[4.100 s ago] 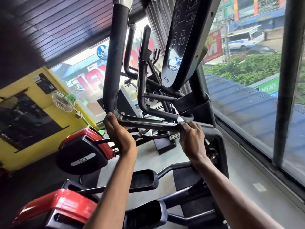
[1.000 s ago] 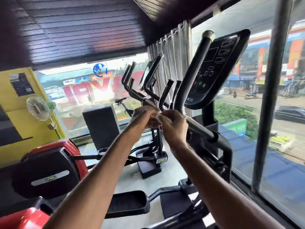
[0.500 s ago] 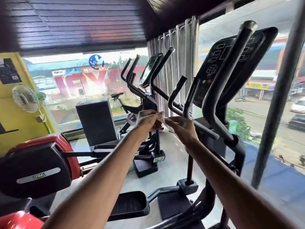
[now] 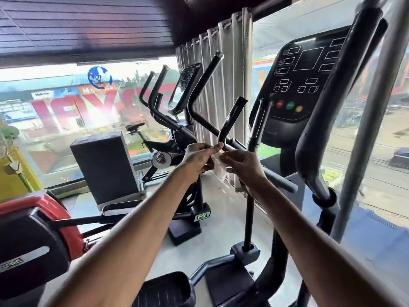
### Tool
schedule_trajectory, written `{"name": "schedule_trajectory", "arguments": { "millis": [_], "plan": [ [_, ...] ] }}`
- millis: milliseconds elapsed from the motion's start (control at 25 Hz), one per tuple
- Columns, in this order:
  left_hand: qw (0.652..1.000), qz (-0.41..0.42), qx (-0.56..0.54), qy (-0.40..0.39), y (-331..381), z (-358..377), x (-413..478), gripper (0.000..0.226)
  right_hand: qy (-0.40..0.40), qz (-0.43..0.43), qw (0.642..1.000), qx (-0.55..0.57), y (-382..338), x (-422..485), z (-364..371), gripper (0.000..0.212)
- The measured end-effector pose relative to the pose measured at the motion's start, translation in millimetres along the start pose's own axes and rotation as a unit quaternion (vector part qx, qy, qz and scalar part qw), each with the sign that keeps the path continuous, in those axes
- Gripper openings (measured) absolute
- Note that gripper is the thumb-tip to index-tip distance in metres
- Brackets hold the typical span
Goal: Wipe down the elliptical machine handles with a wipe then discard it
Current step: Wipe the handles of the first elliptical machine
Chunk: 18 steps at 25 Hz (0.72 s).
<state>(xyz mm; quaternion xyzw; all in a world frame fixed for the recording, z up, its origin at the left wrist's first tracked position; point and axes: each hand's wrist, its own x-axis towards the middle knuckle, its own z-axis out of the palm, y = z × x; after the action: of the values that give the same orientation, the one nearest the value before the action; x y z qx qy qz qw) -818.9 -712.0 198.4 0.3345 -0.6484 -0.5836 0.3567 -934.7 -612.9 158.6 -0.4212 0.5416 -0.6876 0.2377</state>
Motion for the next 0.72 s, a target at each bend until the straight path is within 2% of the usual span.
{"name": "schedule_trajectory", "arguments": {
  "millis": [80, 160, 360, 560, 680, 720],
  "plan": [
    [0.998, -0.010, 0.004, -0.061, 0.3, -4.2, 9.6, 0.039, 0.036, 0.004, 0.999, -0.023, -1.3, 10.3, -2.3, 0.003],
    [0.993, -0.017, 0.014, -0.118, -0.2, -9.4, 22.7, 0.049, 0.075, 0.002, 0.996, -0.038, -5.0, 19.4, -6.2, 0.012],
    [0.982, -0.018, -0.003, -0.188, 2.4, -10.8, 49.4, 0.030, 0.139, 0.009, 0.989, -0.054, -10.6, 29.4, -11.7, 0.009],
    [0.958, 0.008, 0.009, -0.285, -3.3, -12.5, 71.4, 0.033, 0.206, 0.027, 0.977, -0.043, -11.8, 23.3, 1.6, 0.012],
    [0.946, -0.005, 0.009, -0.323, -2.5, -14.9, 79.2, 0.015, 0.244, 0.031, 0.969, -0.025, -17.9, 16.2, 15.9, 0.015],
    [0.943, -0.007, 0.014, -0.332, -3.5, -14.8, 82.2, 0.015, 0.252, 0.029, 0.967, -0.023, -19.4, 14.0, 19.0, 0.016]
  ]
}}
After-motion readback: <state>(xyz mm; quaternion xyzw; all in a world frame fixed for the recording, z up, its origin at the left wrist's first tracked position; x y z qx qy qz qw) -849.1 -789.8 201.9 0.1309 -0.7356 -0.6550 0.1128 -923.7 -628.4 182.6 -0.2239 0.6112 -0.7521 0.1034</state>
